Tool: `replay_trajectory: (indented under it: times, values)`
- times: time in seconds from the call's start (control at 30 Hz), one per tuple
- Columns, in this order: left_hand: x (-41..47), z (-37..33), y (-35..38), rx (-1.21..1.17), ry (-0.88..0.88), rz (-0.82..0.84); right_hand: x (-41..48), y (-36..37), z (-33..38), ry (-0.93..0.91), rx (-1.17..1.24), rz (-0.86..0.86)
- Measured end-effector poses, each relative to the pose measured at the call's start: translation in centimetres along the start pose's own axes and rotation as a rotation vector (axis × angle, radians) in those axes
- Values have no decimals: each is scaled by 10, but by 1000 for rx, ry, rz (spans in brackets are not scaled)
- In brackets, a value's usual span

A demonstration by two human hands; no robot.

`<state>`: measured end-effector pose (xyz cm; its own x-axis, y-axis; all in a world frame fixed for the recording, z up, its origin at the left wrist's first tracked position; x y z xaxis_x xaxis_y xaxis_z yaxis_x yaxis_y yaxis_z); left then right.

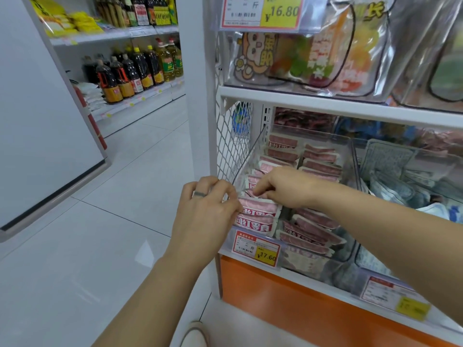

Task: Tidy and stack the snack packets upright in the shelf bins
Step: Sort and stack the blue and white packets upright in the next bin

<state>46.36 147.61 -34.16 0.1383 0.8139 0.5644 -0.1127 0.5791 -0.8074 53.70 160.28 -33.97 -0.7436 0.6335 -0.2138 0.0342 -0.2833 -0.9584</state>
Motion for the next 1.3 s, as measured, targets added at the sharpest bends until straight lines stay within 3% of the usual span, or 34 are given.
replay_trajectory:
  times: [0.17, 0.27, 0.37, 0.53, 0.8, 1.0, 1.1, 1.17, 1.3]
  values:
    - [-3, -11, 0, 0, -32, 142, -41, -16, -5, -44, 152, -59]
    - [-4, -20, -20, 5, -132, 103, -95, -30, -28, 0, 266, -147]
    - [8, -47, -44, -43, -176, 29, -156, -31, -66, 123, 350, -205]
    - [50, -141, -61, -255, -9, -19, -243, -27, -130, 366, 490, -380]
    - [92, -216, -9, -514, 41, 327, -288, -8, -188, 593, 354, -535]
    - [110, -220, 24, -629, -49, 402, -262, 2, -192, 511, 323, -675]
    - [110, -227, 32, -542, -38, 466, -243, 4, -190, 498, 73, -514]
    - [112, -226, 35, -620, -98, 480, -232, 7, -191, 492, -65, -405]
    - [108, -221, 25, -656, -168, 389, -229, 0, -193, 509, -101, -408]
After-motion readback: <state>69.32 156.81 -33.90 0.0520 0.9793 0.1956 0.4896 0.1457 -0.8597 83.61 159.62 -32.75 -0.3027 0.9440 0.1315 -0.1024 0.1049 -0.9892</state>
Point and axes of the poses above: each hand's wrist, its own x-axis towards the middle knuckle, its own y-axis out of the palm, z = x × y, the point moved 6 cm from there along x, towards the middle knuckle, and after that the axes turned 10 degrees about y, right-handed, at the moved point
